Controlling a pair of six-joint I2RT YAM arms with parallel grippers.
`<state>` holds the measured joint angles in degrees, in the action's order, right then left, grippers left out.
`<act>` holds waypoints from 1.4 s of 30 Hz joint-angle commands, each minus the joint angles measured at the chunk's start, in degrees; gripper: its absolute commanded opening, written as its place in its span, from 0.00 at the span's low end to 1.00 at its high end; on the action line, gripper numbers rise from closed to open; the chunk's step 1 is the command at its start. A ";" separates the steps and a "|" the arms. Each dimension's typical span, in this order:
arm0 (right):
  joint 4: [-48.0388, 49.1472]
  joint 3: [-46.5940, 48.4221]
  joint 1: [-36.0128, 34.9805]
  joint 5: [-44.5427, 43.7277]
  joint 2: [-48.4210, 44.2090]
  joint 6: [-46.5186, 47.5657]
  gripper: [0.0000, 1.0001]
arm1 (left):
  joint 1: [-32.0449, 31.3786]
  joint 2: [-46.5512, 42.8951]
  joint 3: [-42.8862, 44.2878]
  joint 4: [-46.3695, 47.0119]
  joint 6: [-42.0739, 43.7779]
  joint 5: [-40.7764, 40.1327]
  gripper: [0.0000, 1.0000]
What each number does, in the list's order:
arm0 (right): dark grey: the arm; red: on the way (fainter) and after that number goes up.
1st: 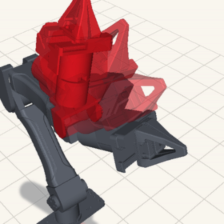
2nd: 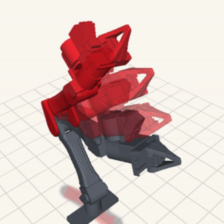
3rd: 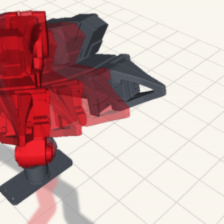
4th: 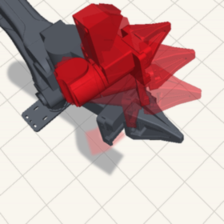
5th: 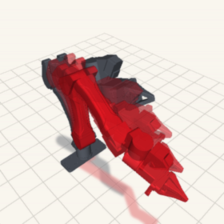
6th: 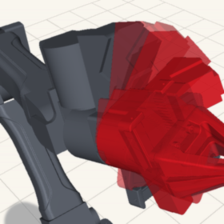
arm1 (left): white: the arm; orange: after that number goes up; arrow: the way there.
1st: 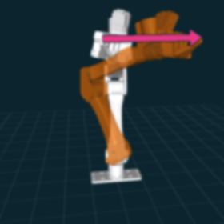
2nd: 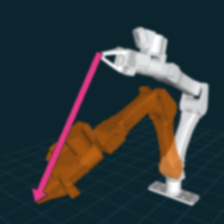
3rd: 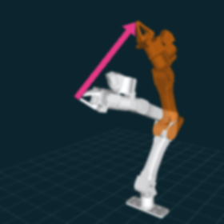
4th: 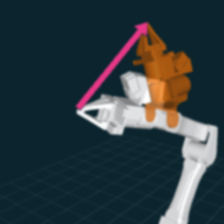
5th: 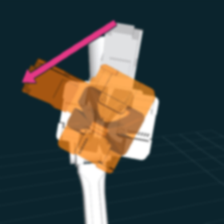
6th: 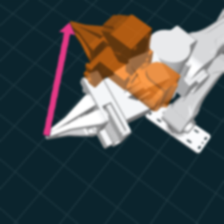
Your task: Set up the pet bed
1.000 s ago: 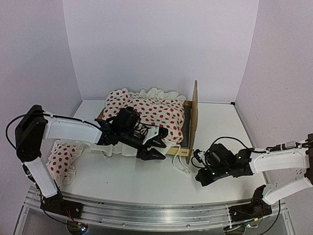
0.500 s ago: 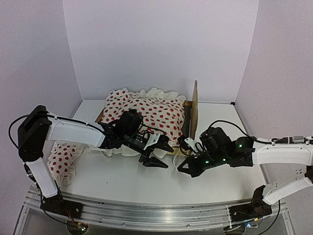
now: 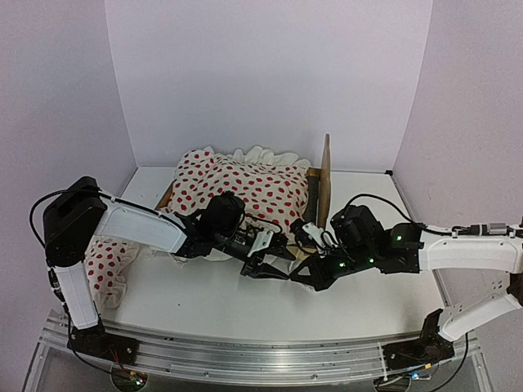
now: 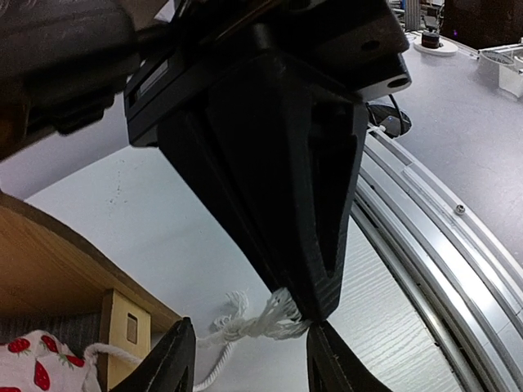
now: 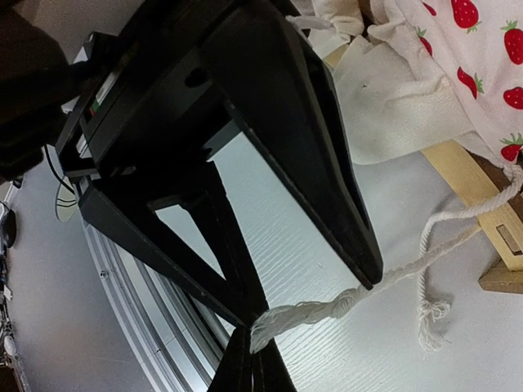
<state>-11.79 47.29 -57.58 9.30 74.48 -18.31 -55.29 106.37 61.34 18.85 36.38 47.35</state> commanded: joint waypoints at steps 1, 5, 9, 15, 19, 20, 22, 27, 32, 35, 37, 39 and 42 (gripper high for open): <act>1.24 2.62 -0.35 0.29 -0.57 0.89 0.00 | -0.88 0.88 0.57 5.36 -1.80 1.27 0.42; 1.24 2.67 -0.37 -0.27 -0.39 0.90 0.00 | -1.28 1.20 0.86 5.71 -2.35 2.13 0.24; 1.24 2.59 -0.32 -1.67 -0.73 0.65 0.00 | -1.31 1.08 0.63 5.84 -3.46 2.07 0.01; 0.36 1.74 -0.30 -5.18 -1.08 -1.17 0.00 | -1.27 0.49 0.14 6.43 -10.54 -2.23 0.00; -1.41 1.13 -0.28 -9.27 -1.93 -3.17 0.02 | -0.64 0.19 -0.73 4.01 -19.58 -7.30 0.00; -1.90 1.04 -0.27 -10.86 -2.06 -3.70 0.08 | -0.43 0.14 -1.09 3.53 -22.55 -7.94 0.00; -2.80 0.93 -0.32 -13.20 -2.28 -4.60 0.18 | -0.09 0.10 -1.86 2.56 -27.09 -8.64 0.00; -3.15 0.39 -0.33 -19.13 -2.07 -8.05 0.30 | 0.34 1.05 -4.90 4.53 -38.27 -9.87 0.00; -0.22 1.00 -0.47 -25.09 2.17 -13.61 0.27 | 1.25 3.03 -6.60 8.59 -48.45 -16.91 0.00; 2.32 1.66 -1.70 -30.02 5.87 -16.35 0.21 | 1.49 3.97 -6.36 12.63 -49.68 -20.74 0.00; 4.81 1.05 -2.33 -33.42 7.32 -19.21 0.19 | 1.50 4.64 -6.45 15.17 -49.53 -23.16 0.00; 8.20 -0.01 -2.82 -36.68 8.67 -21.54 0.20 | 1.51 5.21 -6.63 17.07 -48.92 -24.27 0.00; 14.41 -1.54 -3.06 -40.29 10.52 -25.18 0.23 | 1.50 5.75 -7.00 18.28 -48.32 -24.42 0.00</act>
<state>-7.33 47.08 -60.04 -22.49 83.38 -36.62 -53.93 111.12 54.62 30.85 -10.97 26.06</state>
